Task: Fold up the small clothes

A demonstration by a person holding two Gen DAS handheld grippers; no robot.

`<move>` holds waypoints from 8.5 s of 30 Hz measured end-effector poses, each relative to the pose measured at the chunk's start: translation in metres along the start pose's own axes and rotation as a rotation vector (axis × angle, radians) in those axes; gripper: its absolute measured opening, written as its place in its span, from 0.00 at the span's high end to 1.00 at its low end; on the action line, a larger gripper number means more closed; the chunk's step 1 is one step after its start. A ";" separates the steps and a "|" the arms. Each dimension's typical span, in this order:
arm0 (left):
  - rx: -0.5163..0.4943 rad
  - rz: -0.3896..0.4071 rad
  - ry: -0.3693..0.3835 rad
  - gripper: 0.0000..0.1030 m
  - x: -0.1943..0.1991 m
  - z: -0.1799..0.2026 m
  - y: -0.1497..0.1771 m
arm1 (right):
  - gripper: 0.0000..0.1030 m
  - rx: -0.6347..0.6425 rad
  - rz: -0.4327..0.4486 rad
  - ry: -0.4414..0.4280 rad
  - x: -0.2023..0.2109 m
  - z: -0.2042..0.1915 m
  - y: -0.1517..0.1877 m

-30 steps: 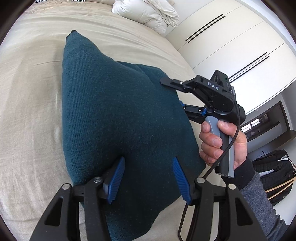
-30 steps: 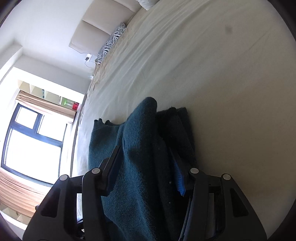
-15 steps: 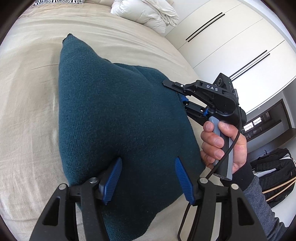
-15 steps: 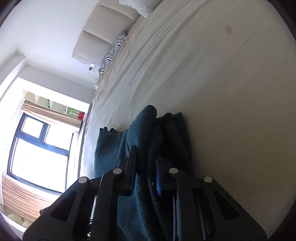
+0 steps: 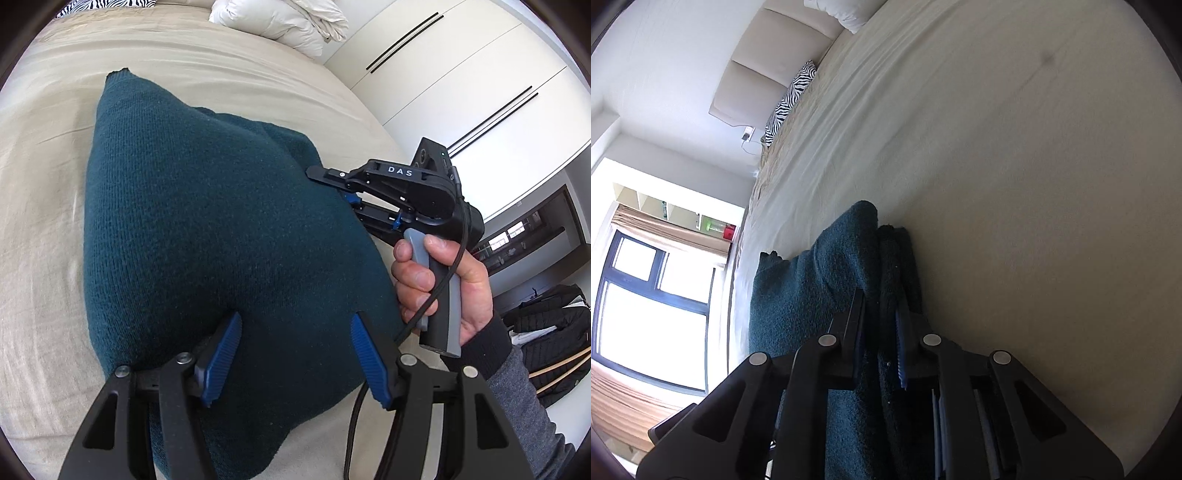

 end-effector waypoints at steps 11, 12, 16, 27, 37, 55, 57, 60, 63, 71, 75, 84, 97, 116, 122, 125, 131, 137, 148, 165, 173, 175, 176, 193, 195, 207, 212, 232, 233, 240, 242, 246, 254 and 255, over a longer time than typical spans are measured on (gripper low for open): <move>-0.001 0.001 -0.004 0.38 0.012 -0.002 0.014 | 0.45 0.116 -0.029 0.037 0.055 -0.012 0.086; -0.004 -0.001 -0.012 0.38 0.012 -0.001 0.015 | 0.57 0.132 -0.036 0.066 0.056 -0.010 0.096; -0.005 -0.009 -0.032 0.38 0.009 0.004 0.015 | 0.77 0.145 -0.044 0.130 0.053 -0.001 0.123; -0.009 -0.042 -0.055 0.38 -0.006 0.004 0.037 | 0.85 0.106 0.001 0.127 0.054 0.021 0.126; -0.048 0.069 -0.035 0.38 0.053 0.009 0.019 | 0.55 0.097 0.142 0.142 0.106 0.001 0.111; 0.025 0.013 -0.082 0.52 -0.021 -0.052 -0.092 | 0.60 0.063 -0.103 -0.042 -0.029 -0.033 -0.001; 0.019 0.009 -0.098 0.54 -0.020 -0.052 -0.091 | 0.63 0.048 -0.098 -0.076 -0.026 -0.027 0.001; -0.013 0.009 -0.124 0.54 -0.026 -0.047 -0.095 | 0.60 0.042 -0.082 -0.074 -0.015 -0.032 0.003; -0.022 0.025 -0.134 0.54 -0.024 -0.047 -0.092 | 0.58 0.085 -0.069 -0.136 0.005 -0.046 0.024; -0.071 0.058 -0.196 0.54 -0.028 -0.038 -0.083 | 0.70 0.093 -0.084 -0.169 -0.003 -0.012 0.060; -0.077 0.061 -0.205 0.54 -0.028 -0.039 -0.084 | 0.70 0.084 -0.059 -0.202 -0.004 -0.008 0.062; -0.105 0.082 -0.233 0.54 -0.028 -0.036 -0.080 | 0.70 0.075 -0.015 -0.267 0.006 0.002 0.068; 0.148 0.174 -0.147 0.27 0.051 -0.094 -0.052 | 0.34 0.088 0.033 -0.005 0.067 0.000 0.045; 0.115 -0.005 -0.209 0.50 0.001 -0.071 -0.058 | 0.75 0.396 -0.121 0.415 -0.030 -0.069 0.057; 0.039 0.059 -0.300 0.58 0.042 -0.039 -0.035 | 0.80 0.652 -0.012 0.634 -0.020 -0.141 0.108; 0.024 0.100 -0.287 0.58 0.081 -0.032 -0.009 | 0.80 0.663 0.017 0.570 0.004 -0.165 0.138; 0.006 0.094 -0.280 0.56 0.151 -0.033 0.066 | 0.80 0.665 -0.022 0.383 0.037 -0.195 0.213; 0.028 0.080 -0.357 0.55 0.190 -0.051 0.132 | 0.80 0.707 -0.100 0.318 0.003 -0.229 0.289; 0.157 0.051 -0.350 0.38 0.172 -0.127 0.173 | 0.76 0.572 -0.180 0.319 -0.073 -0.185 0.306; 0.206 0.216 -0.356 0.19 0.200 -0.148 0.219 | 0.53 0.302 -0.095 0.088 -0.029 -0.093 0.308; -0.028 0.580 -0.705 0.00 0.275 -0.065 0.248 | 0.46 0.476 0.200 0.307 0.045 -0.136 0.320; -0.110 0.692 -0.788 0.00 0.294 -0.037 0.254 | 0.37 0.538 0.317 0.354 0.067 -0.158 0.327; -0.148 0.751 -0.816 0.00 0.303 -0.024 0.258 | 0.27 0.567 0.379 0.364 0.078 -0.169 0.331; -0.121 0.799 -0.809 0.00 0.363 0.034 0.261 | 0.00 0.733 0.905 0.271 0.220 -0.274 0.378; -0.079 0.740 -0.847 0.00 0.350 0.025 0.259 | 0.00 0.770 0.876 0.277 0.214 -0.274 0.384; 0.098 0.334 -0.807 0.00 0.253 -0.034 0.280 | 0.00 0.626 0.399 0.491 0.104 -0.218 0.381; 0.143 0.282 -0.786 0.00 0.237 -0.043 0.289 | 0.00 0.628 0.270 0.565 0.066 -0.207 0.390; 0.198 0.226 -0.763 0.00 0.223 -0.061 0.298 | 0.00 0.567 0.086 0.589 0.015 -0.184 0.403; 0.198 0.225 -0.763 0.00 0.222 -0.061 0.298 | 0.00 0.567 0.085 0.590 0.014 -0.183 0.403; 0.199 0.226 -0.765 0.00 0.222 -0.061 0.298 | 0.00 0.560 0.069 0.605 0.009 -0.180 0.402; 0.199 0.228 -0.767 0.00 0.221 -0.062 0.299 | 0.00 0.557 0.064 0.611 0.007 -0.179 0.402; 0.201 0.229 -0.769 0.00 0.220 -0.062 0.299 | 0.00 0.551 0.059 0.615 0.005 -0.178 0.403; 0.208 0.233 -0.775 0.00 0.221 -0.063 0.300 | 0.00 0.551 0.061 0.623 0.003 -0.177 0.402; 0.210 0.234 -0.775 0.00 0.221 -0.063 0.300 | 0.00 0.551 0.060 0.625 0.003 -0.177 0.402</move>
Point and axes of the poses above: each gripper's, at about its wrist camera, not at the fingertips, and x roughly against the way its jaws point, z to its right, y to its underside, the point moved 2 cm from there along -x, roughly the way its jaws point, and after that the axes turned 6 degrees about -z, right-handed, at the moved point
